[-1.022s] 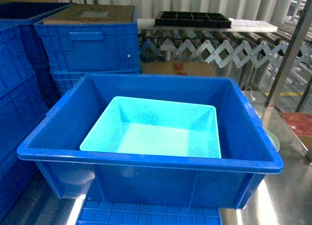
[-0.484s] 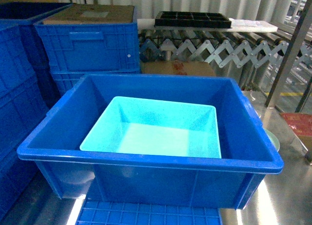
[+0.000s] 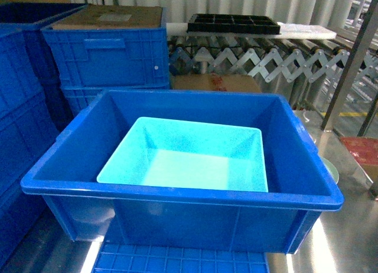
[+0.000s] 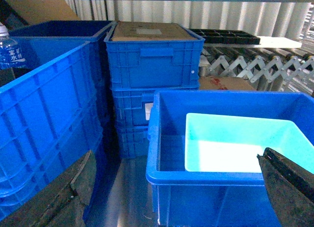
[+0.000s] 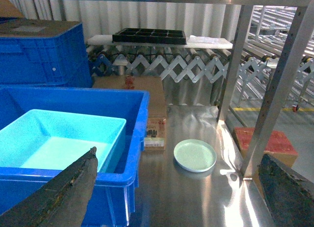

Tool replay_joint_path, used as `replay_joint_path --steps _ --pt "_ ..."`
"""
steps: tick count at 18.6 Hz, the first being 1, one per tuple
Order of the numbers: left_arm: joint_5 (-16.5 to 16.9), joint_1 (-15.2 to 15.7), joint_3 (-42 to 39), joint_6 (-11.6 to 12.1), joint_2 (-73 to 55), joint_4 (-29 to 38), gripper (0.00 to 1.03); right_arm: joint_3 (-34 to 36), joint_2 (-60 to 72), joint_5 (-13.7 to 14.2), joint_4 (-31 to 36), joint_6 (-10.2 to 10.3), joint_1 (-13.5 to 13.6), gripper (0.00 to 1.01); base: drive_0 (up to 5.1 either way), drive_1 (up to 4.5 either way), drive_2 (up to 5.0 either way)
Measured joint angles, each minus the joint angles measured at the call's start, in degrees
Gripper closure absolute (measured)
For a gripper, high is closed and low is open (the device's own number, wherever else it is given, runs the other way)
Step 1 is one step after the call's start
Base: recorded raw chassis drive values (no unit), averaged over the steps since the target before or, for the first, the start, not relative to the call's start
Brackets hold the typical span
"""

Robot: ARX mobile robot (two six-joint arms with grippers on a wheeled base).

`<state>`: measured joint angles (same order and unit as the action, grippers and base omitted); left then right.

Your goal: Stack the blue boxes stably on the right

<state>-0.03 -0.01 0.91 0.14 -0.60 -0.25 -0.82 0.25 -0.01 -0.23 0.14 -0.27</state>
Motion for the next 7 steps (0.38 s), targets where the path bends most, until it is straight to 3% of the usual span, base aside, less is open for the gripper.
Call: replay_joint_path --steps 7 --pt "0.0 0.0 0.0 0.0 0.0 0.0 0.05 0.0 0.0 0.0 0.0 0.0 0.0 0.03 0.0 0.0 0.0"
